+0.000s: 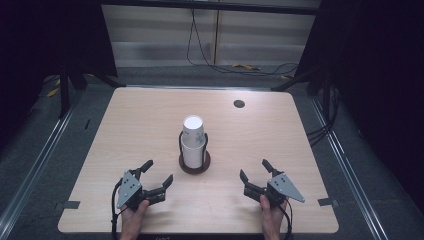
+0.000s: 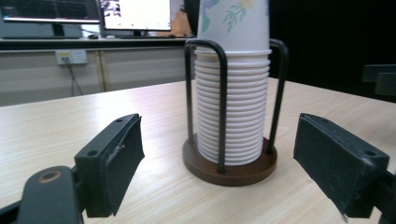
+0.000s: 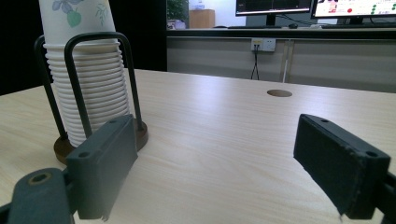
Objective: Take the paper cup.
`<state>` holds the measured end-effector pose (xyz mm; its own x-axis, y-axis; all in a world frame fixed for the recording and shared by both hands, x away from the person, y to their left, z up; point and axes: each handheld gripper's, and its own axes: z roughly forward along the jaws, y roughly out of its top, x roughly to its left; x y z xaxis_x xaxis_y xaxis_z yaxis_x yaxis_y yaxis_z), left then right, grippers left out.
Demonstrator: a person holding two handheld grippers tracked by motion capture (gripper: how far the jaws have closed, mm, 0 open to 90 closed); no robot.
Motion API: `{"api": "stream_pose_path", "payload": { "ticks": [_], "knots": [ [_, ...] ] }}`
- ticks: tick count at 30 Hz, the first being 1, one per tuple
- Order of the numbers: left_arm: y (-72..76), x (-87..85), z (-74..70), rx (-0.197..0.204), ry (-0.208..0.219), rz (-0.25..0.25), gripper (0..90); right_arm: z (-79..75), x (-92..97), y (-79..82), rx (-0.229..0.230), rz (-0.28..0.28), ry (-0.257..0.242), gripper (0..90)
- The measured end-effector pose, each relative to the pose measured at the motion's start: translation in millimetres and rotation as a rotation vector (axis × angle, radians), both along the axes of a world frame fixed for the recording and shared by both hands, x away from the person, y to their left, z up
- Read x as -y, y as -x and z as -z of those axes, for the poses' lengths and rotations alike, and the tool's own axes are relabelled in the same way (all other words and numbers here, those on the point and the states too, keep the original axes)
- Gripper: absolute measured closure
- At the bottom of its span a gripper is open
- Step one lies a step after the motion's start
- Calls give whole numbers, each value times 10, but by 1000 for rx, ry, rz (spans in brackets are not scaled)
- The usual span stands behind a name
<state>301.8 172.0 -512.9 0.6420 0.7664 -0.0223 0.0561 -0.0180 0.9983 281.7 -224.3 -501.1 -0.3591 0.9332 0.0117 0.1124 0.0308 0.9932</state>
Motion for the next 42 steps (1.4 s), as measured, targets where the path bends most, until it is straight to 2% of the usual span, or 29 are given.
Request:
{"api": "stream_pose_path", "payload": {
  "ticks": [7, 8, 12, 16, 17, 22, 25, 26, 34, 39, 42],
  "knots": [
    [-4, -7, 2, -4, 12, 14, 155, 1, 16, 4, 1, -36, -4, 129],
    [-5, -8, 2, -5, 14, 8, 155, -5, 13, -9, -20, -40, -8, 131],
    [-4, -8, 1, -6, 13, 8, 155, -10, 16, -21, -40, -60, -2, 141],
    [-1, -6, 1, -4, 9, 8, 156, -21, -7, -38, -90, -101, 9, 162],
    [-3, -7, 1, -5, 10, 12, 156, -21, -7, -38, -90, -101, 9, 162],
    [5, -8, 1, 1, 6, 10, 156, -45, -34, -61, -158, -176, -8, 199],
    [4, -11, 1, 0, 4, 11, 156, -60, -42, -57, -170, -189, -7, 219],
    [3, -13, 1, 0, 3, 13, 156, -90, -60, -58, -179, -211, 3, 246],
    [4, -15, 1, -1, 5, 16, 156, -162, -115, -122, -200, -264, 6, 272],
    [7, -12, 2, 1, 6, 20, 156, -271, -183, -180, -201, -315, 0, 286],
    [7, -11, 2, 3, 8, 19, 156, -316, -209, -205, -204, -326, 11, 287]
  ]
}}
